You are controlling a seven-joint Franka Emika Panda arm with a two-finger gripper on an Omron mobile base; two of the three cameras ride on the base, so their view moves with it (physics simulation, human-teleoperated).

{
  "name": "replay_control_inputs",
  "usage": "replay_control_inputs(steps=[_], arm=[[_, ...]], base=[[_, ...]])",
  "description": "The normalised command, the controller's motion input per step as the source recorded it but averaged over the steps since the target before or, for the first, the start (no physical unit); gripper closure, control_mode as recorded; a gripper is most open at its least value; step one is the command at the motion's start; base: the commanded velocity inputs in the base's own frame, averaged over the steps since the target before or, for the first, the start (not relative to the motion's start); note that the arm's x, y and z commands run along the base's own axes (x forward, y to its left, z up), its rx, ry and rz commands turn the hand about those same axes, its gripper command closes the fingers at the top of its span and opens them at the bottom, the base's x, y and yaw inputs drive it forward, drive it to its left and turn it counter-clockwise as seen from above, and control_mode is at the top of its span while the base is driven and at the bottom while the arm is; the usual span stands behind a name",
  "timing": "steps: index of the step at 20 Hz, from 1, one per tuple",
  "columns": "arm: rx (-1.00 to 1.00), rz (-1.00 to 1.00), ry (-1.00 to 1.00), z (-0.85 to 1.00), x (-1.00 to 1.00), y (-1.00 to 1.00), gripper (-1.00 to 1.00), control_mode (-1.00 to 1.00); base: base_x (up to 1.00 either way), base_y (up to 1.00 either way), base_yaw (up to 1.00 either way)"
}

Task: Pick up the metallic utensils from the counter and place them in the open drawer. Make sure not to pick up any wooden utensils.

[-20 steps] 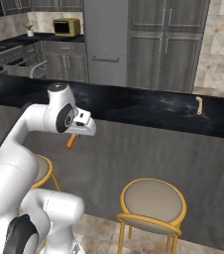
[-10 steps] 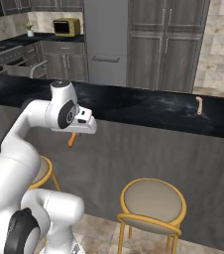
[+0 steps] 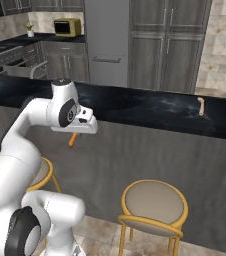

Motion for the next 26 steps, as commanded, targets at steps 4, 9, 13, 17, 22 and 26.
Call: replay_control_inputs(steps=[4, 9, 13, 17, 22, 26], arm=[[0.00, 0.00, 0.00, 0.00, 0.00, 0.00, 1.00, 1.00], [0.00, 0.00, 0.00, 0.00, 0.00, 0.00, 1.00, 1.00], [0.00, 0.00, 0.00, 0.00, 0.00, 0.00, 1.00, 1.00], [0.00, 0.00, 0.00, 0.00, 0.00, 0.00, 1.00, 1.00], [0.00, 0.00, 0.00, 0.00, 0.00, 0.00, 1.00, 1.00], [0.00, 0.00, 0.00, 0.00, 0.00, 0.00, 1.00, 1.00]], base=[[-0.33, -0.14, 0.00], [-0.90, -0.47, 0.00], [-1.00, -0.98, 0.00], [-0.72, -1.00, 0.08], [-0.87, -1.00, 0.21], [-0.71, -1.00, 0.16]])
